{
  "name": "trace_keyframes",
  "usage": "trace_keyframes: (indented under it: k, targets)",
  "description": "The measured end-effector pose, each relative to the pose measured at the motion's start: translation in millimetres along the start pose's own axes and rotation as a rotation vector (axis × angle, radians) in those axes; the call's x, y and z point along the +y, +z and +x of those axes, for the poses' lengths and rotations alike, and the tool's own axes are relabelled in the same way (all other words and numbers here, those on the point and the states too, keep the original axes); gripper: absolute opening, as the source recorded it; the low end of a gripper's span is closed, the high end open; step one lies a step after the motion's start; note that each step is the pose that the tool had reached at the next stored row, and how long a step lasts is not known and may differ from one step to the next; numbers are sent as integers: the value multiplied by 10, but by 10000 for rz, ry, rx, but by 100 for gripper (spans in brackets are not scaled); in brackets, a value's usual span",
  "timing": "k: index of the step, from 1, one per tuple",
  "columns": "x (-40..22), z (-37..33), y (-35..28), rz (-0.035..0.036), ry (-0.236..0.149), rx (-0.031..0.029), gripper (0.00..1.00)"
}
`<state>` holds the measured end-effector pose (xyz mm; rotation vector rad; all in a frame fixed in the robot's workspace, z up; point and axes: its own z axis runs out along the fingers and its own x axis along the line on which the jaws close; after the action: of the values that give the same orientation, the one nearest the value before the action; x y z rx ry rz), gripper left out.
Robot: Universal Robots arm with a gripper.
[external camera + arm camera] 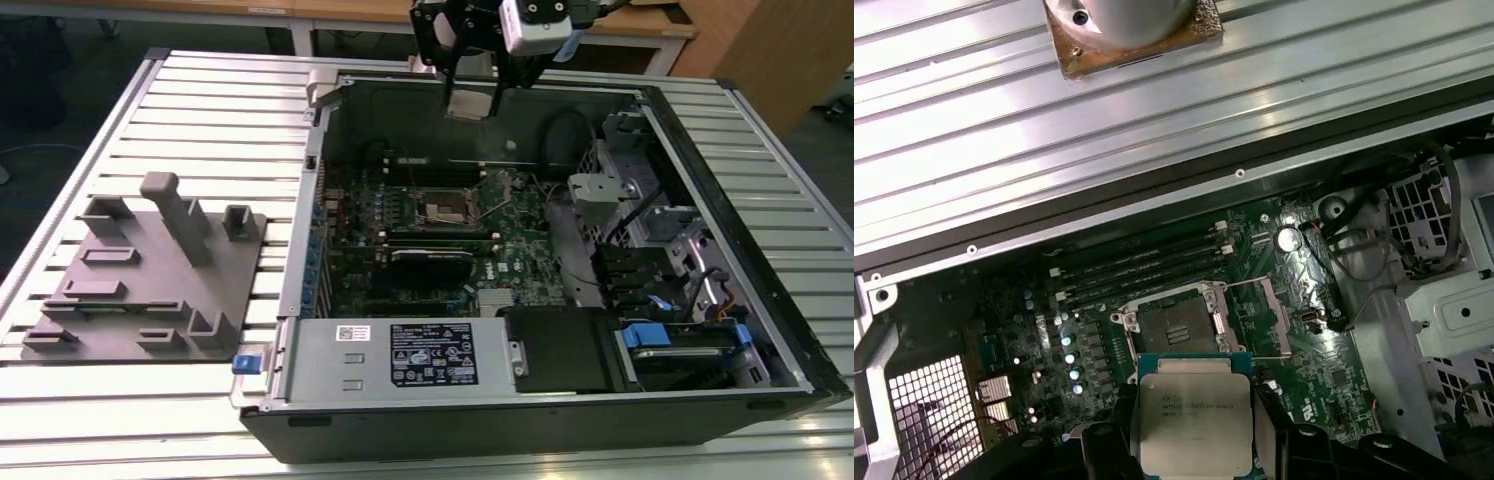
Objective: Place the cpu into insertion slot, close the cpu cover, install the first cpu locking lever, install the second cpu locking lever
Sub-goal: 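Place the cpu into insertion slot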
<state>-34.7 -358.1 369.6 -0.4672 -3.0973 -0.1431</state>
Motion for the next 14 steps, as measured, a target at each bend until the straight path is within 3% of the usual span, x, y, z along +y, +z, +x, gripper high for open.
trace_keyframes:
  k: [10,14]
  targets:
    - [0,0,2,-15,833,-75,54]
    - [0,0,3,-16,861,-78,54]
